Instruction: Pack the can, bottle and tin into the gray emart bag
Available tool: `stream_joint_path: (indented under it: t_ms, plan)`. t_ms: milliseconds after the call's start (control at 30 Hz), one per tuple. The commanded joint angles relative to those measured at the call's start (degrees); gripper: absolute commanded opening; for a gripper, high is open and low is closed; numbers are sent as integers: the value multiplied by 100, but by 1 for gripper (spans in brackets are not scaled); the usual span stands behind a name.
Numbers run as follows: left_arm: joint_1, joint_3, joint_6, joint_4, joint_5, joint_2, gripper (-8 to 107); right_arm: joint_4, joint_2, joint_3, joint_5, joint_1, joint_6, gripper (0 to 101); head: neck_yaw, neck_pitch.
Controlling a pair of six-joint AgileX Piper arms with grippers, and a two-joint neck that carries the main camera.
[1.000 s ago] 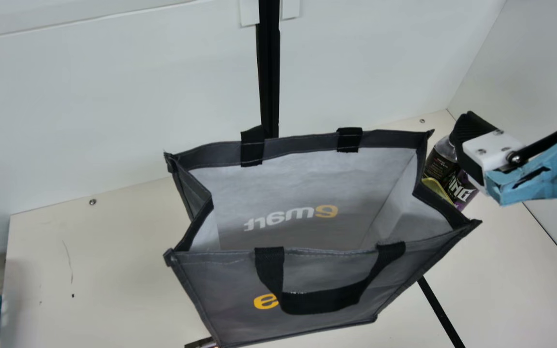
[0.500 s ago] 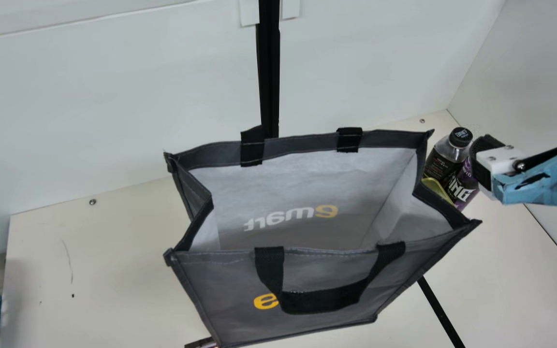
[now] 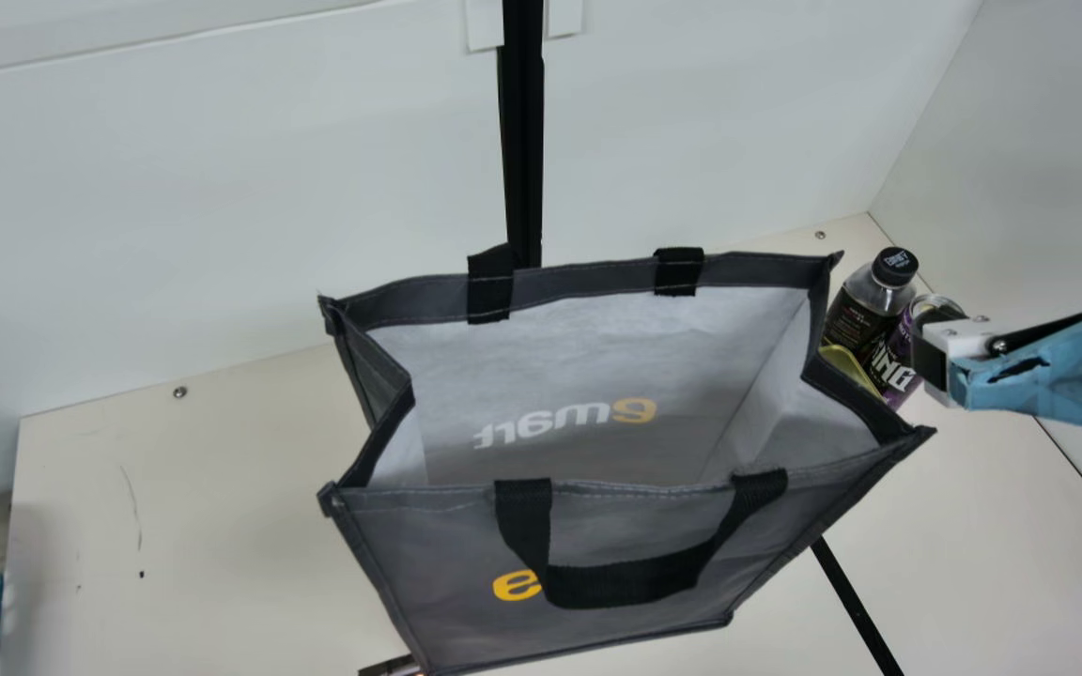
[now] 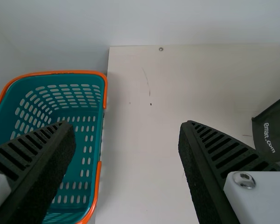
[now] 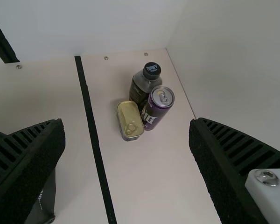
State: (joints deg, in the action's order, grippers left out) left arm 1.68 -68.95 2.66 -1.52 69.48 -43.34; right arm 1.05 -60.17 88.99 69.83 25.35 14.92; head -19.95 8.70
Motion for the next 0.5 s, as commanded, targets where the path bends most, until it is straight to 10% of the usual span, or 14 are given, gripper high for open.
stream_joint_path:
  t_ms: [0,467]
  plan:
    - [0,0,0,0,0,0,90,0,0,0,0,0,0,91,-5,130]
    - [0,0,0,0,0,0,90,0,0,0,0,0,0,91,-5,130]
